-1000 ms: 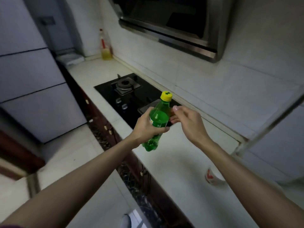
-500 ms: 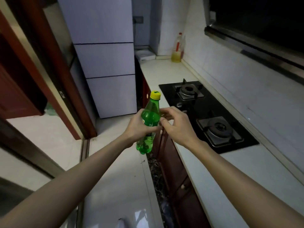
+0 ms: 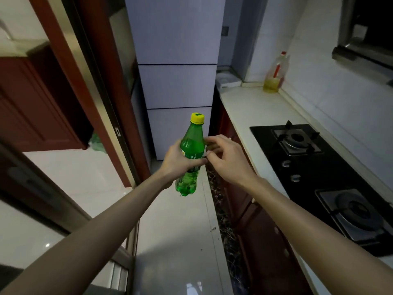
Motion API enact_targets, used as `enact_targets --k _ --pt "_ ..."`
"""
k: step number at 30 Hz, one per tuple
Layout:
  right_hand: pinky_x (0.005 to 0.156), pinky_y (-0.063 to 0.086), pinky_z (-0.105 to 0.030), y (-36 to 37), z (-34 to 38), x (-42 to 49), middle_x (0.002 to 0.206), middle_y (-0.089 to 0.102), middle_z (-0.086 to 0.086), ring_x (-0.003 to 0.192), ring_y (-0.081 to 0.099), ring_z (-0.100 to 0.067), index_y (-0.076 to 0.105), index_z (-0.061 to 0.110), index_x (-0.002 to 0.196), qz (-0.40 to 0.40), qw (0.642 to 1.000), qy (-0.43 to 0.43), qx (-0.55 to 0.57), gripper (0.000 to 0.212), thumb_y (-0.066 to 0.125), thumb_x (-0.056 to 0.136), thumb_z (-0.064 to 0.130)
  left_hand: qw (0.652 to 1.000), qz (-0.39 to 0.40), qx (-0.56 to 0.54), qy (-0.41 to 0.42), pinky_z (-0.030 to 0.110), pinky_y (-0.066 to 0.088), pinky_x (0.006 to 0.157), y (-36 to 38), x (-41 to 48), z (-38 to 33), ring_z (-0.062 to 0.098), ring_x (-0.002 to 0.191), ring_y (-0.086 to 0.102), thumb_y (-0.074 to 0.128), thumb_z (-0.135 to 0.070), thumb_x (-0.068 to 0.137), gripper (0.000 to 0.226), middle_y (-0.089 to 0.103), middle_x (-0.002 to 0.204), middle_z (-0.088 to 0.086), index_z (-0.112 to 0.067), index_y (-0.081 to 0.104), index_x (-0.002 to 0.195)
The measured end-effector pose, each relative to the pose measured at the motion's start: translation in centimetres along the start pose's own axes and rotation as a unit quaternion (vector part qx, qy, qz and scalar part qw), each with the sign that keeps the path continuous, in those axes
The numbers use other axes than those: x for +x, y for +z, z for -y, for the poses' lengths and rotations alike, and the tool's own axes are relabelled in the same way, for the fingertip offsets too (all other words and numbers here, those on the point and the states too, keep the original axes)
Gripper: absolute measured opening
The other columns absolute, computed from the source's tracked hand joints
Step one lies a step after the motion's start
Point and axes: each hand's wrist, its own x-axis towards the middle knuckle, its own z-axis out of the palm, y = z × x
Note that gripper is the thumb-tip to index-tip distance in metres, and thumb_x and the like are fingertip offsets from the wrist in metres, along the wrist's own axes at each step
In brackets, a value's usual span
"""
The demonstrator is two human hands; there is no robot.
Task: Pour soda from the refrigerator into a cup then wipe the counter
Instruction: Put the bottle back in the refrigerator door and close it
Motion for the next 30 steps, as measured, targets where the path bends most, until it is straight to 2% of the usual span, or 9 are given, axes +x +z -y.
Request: enact_targets --k 4,6,10,12,15,22,27,30 --pt "0.084 0.055 -0.035 1.8 -0.2 4.6 0.111 0.063 0.000 0.093 0.063 -0.010 0.063 0.014 0.123 0.017 1.000 -0.009 0.008 0.044 0.051 0.081 0.025 1.000 -0.018 0.012 -0.001 0.018 0.050 0.068 -2.3 3.8 0.8 0.006 0.083 0.068 0.091 -0.022 0.060 0.059 0.071 0.093 -0.003 -0.012 0.062 0.110" --pt "0.085 0.055 -0.034 2.5 -0.7 7.1 0.111 0.063 0.000 0.093 0.063 -0.010 0.062 0.013 0.123 0.027 0.999 -0.017 0.013 0.045 0.051 0.082 0.024 0.999 -0.036 0.011 -0.003 0.015 0.049 0.067 -3.2 5.9 1.2 0.005 0.082 0.068 0.091 -0.016 0.062 0.059 0.071 0.094 -0.003 -0.011 0.061 0.112" --pt "0.085 0.055 -0.035 3.9 -2.5 12.9 0.108 0.063 0.000 0.092 0.063 -0.011 0.062 0.012 0.123 0.045 0.998 -0.044 0.015 0.040 0.053 0.084 0.020 0.997 -0.069 0.022 -0.010 0.032 0.056 0.079 -4.8 11.0 1.9 0.013 0.087 0.069 0.092 -0.015 0.060 0.060 0.072 0.097 0.001 -0.011 0.061 0.111" --pt "0.085 0.055 -0.036 4.4 -3.7 16.0 0.108 0.063 -0.001 0.092 0.063 -0.012 0.062 0.011 0.122 0.051 0.997 -0.054 0.019 0.040 0.054 0.084 0.020 0.996 -0.085 0.032 -0.014 0.040 0.057 0.086 -5.6 13.8 2.3 0.017 0.093 0.070 0.092 -0.024 0.056 0.063 0.072 0.100 0.002 -0.015 0.061 0.110" --pt "0.084 0.055 -0.035 5.1 -5.1 21.2 0.108 0.063 -0.001 0.092 0.063 -0.013 0.062 0.009 0.121 0.064 0.995 -0.066 0.031 0.045 0.050 0.081 0.024 0.992 -0.112 0.045 -0.024 0.047 0.057 0.087 -6.7 18.3 2.4 0.019 0.094 0.071 0.089 -0.039 0.046 0.072 0.073 0.099 0.002 -0.016 0.061 0.108" --pt "0.083 0.055 -0.034 6.5 -8.0 32.6 0.106 0.065 -0.003 0.091 0.063 -0.014 0.063 0.011 0.120 0.110 0.987 -0.099 0.067 0.043 0.052 0.081 0.023 0.984 -0.159 0.059 -0.060 0.051 0.056 0.087 -9.6 27.5 2.2 0.019 0.093 0.071 0.089 -0.044 0.044 0.073 0.073 0.099 0.002 -0.018 0.061 0.107" --pt "0.084 0.055 -0.037 8.8 -9.3 39.4 0.110 0.065 -0.005 0.095 0.063 -0.016 0.062 0.009 0.122 0.136 0.981 -0.119 0.072 0.036 0.057 0.086 0.013 0.977 -0.189 0.056 -0.086 0.049 0.057 0.087 -12.2 33.0 3.1 0.017 0.093 0.071 0.088 -0.045 0.042 0.076 0.073 0.099 -0.001 -0.021 0.062 0.109" --pt "0.084 0.055 -0.038 10.6 -9.6 43.5 0.110 0.065 -0.005 0.095 0.064 -0.017 0.062 0.009 0.122 0.149 0.980 -0.121 0.060 0.040 0.055 0.084 0.019 0.974 -0.203 0.044 -0.089 0.048 0.057 0.086 -13.9 36.6 4.0 0.017 0.091 0.071 0.087 -0.044 0.041 0.077 0.073 0.099 0.000 -0.019 0.062 0.110"
